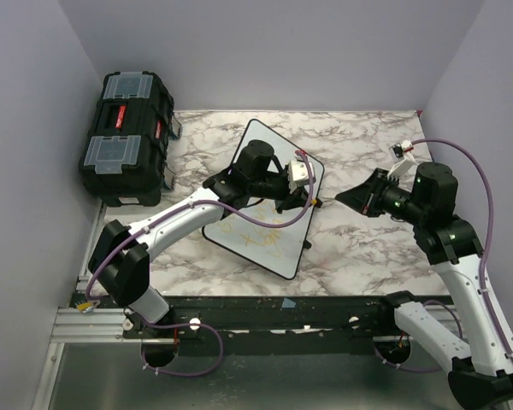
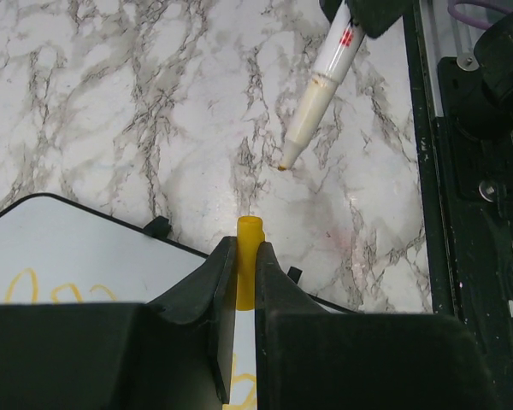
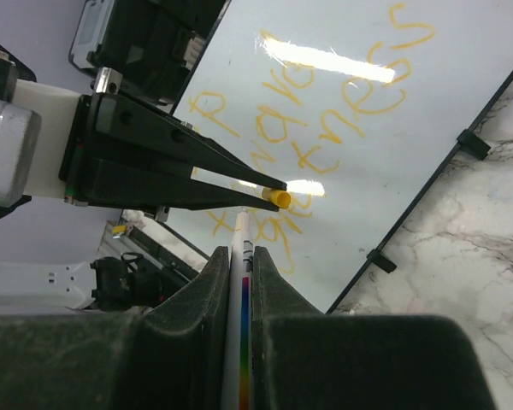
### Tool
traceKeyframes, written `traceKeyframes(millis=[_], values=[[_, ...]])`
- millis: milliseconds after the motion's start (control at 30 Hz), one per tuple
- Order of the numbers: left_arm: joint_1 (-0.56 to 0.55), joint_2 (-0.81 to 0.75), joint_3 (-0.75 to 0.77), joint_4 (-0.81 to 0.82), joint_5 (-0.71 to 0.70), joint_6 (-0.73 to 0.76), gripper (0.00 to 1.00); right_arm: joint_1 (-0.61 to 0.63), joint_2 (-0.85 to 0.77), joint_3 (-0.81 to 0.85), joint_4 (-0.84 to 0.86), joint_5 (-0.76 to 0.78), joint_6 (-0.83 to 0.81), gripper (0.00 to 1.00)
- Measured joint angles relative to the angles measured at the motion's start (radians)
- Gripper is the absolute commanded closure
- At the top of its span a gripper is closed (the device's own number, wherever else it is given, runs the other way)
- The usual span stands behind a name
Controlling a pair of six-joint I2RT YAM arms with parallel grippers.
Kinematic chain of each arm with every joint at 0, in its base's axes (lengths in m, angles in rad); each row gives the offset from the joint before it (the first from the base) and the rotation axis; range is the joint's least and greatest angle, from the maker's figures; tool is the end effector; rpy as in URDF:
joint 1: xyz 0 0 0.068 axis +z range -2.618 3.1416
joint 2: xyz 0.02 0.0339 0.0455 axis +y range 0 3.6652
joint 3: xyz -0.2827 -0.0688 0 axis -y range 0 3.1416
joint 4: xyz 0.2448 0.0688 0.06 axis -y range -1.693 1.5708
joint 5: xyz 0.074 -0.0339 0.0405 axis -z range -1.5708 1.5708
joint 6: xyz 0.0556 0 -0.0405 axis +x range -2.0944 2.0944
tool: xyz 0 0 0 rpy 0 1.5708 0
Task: Write a sentence on the whiteboard
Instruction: Insert the whiteboard marker without the cap into the pen cap.
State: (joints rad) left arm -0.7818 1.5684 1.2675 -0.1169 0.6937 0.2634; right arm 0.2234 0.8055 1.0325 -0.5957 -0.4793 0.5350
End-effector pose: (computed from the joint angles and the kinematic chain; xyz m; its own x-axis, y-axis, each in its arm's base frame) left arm 0.2429 -0.2913 0.3336 -0.0290 0.3109 -0.9500 0.9984 0.0549 -0.0125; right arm 0.1545 0.0614 0.3865 -0.6164 0.3239 -0.7177 -0.3508 0.7031 0.6186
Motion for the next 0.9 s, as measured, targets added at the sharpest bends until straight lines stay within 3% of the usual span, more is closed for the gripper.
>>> traceKeyframes(millis=[900], values=[[0.010,-0.019,-0.029,0.087,0.029,-0.068,1.00,0.000,0.036,-0.054,0.018,-0.055,-0.002,0.99]])
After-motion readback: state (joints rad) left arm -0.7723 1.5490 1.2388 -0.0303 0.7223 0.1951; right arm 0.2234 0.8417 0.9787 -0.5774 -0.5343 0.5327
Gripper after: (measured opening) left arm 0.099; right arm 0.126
